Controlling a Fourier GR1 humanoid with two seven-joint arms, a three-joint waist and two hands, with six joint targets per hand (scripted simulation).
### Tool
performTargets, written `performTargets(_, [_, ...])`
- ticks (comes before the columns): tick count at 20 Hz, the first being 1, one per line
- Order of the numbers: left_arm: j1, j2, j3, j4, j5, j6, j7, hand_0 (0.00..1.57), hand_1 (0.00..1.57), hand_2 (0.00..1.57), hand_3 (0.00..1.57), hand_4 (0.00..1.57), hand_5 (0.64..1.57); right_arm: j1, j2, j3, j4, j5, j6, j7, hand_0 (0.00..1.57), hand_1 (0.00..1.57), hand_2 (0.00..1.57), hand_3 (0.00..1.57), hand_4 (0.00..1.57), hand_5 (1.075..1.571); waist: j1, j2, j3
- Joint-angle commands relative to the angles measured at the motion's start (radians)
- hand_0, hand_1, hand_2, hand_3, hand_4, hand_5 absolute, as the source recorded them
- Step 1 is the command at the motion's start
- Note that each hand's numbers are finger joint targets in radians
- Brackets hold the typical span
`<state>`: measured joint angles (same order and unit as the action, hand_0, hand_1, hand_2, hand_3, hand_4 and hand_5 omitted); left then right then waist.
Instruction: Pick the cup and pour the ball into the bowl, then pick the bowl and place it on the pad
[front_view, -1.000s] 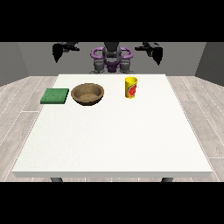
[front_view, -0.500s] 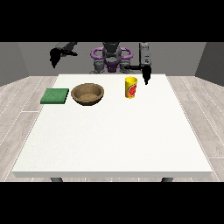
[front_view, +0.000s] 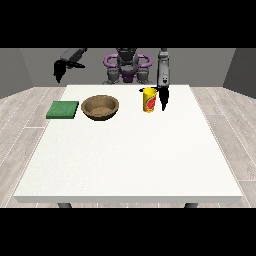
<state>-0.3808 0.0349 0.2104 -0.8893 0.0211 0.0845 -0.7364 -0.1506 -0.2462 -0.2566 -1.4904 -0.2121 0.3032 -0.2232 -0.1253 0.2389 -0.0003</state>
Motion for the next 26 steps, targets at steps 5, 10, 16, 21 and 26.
performTargets(5, [-0.124, 0.018, 0.039, 0.21, 0.013, 0.033, -0.095, 0.0, 0.0, 0.0, 0.0, 0.0, 1.521, -0.01, 0.014, 0.005, 0.086, 0.024, 0.02, -0.091, 0.0, 0.0, 0.0, 0.0, 0.0, 1.571, -0.005, 0.031, 0.0001])
performTargets(10, [-0.185, 0.025, 0.052, 0.305, 0.018, 0.059, -0.114, 0.0, 0.0, 0.0, 0.0, 0.0, 1.559, 0.005, 0.004, 0.02, 0.056, 0.04, 0.025, -0.071, 0.0, 0.0, 0.0, 0.0, 0.0, 1.571, -0.033, 0.015, 0.0])
performTargets(16, [-0.058, -0.005, -0.002, 0.325, -0.137, 0.324, -0.258, 1.32, 1.32, 1.57, 1.57, 1.45, 1.245, -0.01, -0.036, -0.004, 0.0, -0.012, 0.056, -0.019, 0.0, 0.0, 0.0, 0.0, 0.0, 1.57, -0.097, 0.046, -0.0005])
performTargets(21, [-0.073, 0.005, -0.015, 0.304, -0.155, 0.346, -0.184, 1.33, 1.33, 1.57, 1.57, 1.5, 1.245, -0.006, -0.107, -0.063, 0.058, -0.057, 0.101, 0.024, 0.0, 0.0, 0.0, 0.0, 0.0, 1.57, -0.077, -0.029, 0.0])
performTargets(26, [-0.141, 0.187, -0.132, 0.251, -0.328, 0.38, 0.062, 1.38, 1.38, 1.57, 1.57, 1.57, 1.341, 0.001, -0.085, -0.064, 0.196, -0.004, 0.056, 0.009, 0.0, 0.0, 0.0, 0.0, 0.0, 1.569, 0.042, -0.18, 0.0042])
